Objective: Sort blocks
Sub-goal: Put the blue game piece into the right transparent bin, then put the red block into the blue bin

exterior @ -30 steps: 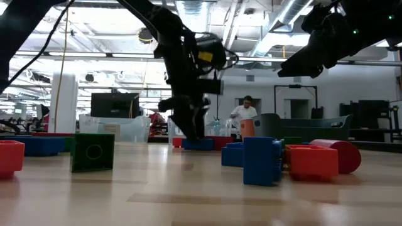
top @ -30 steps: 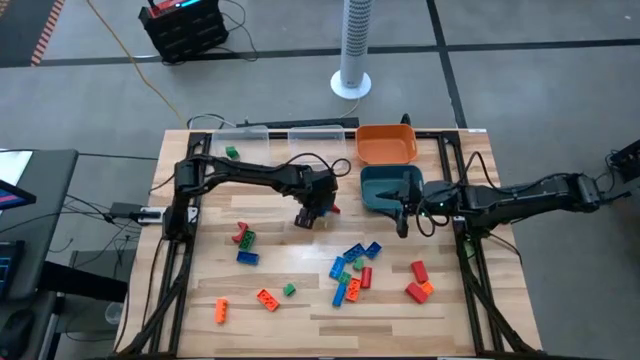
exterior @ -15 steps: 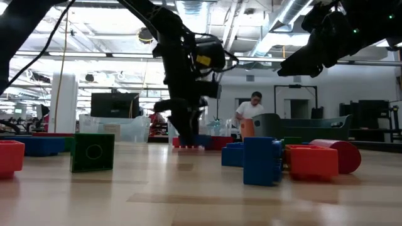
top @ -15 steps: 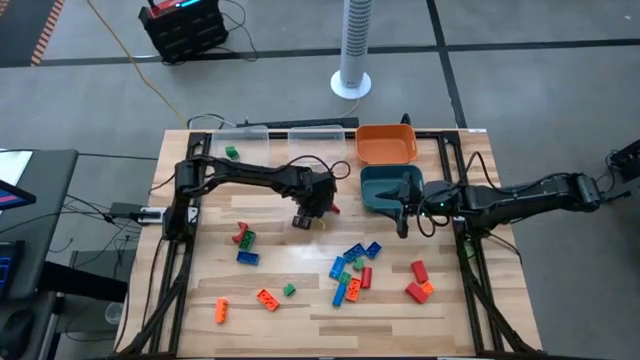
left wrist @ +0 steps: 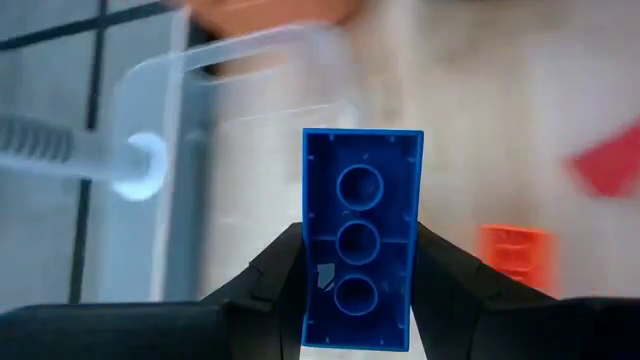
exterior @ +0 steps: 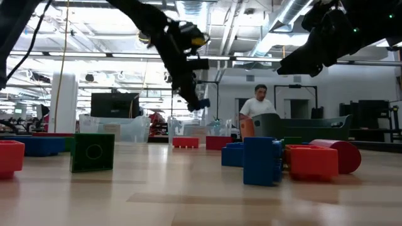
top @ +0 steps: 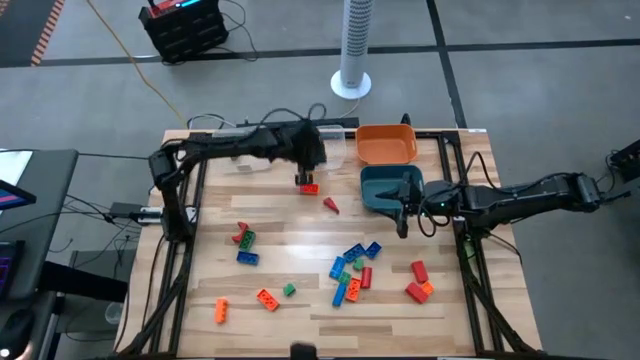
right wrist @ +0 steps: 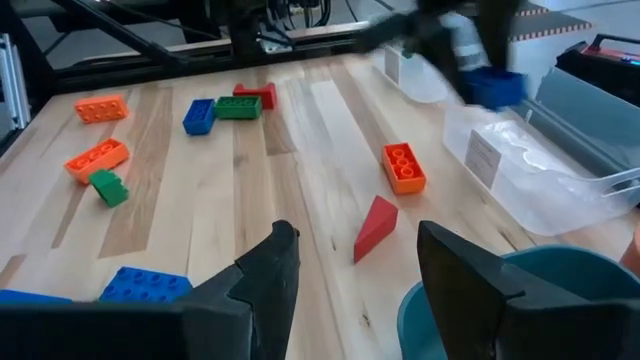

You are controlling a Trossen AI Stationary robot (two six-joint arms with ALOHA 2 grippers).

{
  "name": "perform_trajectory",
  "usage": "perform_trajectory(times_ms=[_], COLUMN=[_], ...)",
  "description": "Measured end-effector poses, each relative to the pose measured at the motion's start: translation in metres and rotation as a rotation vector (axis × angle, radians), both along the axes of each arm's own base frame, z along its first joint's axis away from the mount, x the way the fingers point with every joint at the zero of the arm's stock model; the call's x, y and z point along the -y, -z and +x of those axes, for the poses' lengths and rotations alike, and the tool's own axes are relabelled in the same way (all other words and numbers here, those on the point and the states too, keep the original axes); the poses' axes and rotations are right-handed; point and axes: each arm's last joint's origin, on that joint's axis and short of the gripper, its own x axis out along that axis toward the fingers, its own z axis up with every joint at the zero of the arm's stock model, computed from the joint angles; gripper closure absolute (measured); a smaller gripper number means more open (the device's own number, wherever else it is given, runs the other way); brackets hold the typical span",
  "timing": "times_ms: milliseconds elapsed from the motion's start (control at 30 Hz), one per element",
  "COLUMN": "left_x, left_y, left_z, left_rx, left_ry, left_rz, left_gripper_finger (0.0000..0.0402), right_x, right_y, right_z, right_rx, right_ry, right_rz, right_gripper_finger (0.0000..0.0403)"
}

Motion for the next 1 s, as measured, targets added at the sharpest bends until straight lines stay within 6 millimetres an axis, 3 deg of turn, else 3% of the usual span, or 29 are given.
perform_trajectory(times_ms=[133, 233, 433, 600, 667, 800, 900, 1000], left_x=[-0.036, -0.053, -0.074, -0.078, -0.077, -0.076, -0.073, -0.063], left_y=[0.001, 0.000, 0.020, 0.043, 0.048, 0.047, 0.032, 0.004], left_z=[0.000, 0.009, 0.026, 0.032, 0.033, 0.034, 0.031, 0.028], left_rx=[-0.002, -0.029, -0.176, -0.263, -0.278, -0.289, -0.267, -0.219], left_ry=[-0.073, -0.086, -0.096, -0.127, -0.140, -0.135, -0.125, -0.081], left_rz=[-0.022, -0.032, -0.118, -0.175, -0.173, -0.161, -0.131, -0.097], left_gripper_finger=[0.0275, 0.0275, 0.0275, 0.0275, 0.0249, 0.0150, 0.0112, 0.0108], right_x=[0.000, 0.000, 0.000, 0.000, 0.000, 0.000, 0.000, 0.000], right_y=[-0.001, -0.001, -0.001, 0.000, 0.000, 0.000, 0.000, 0.000], right_z=[0.000, 0.001, 0.000, 0.000, 0.000, 0.000, 0.000, 0.000], right_rx=[0.009, 0.013, 0.011, -0.002, -0.002, -0.001, -0.001, -0.001], right_ry=[0.001, 0.001, -0.001, -0.003, -0.004, -0.006, -0.006, -0.004], right_rz=[-0.002, -0.006, -0.006, -0.010, -0.011, -0.018, -0.018, -0.018], right_gripper_finger=[0.0192, 0.0192, 0.0192, 0.0192, 0.0192, 0.0192, 0.0192, 0.0192])
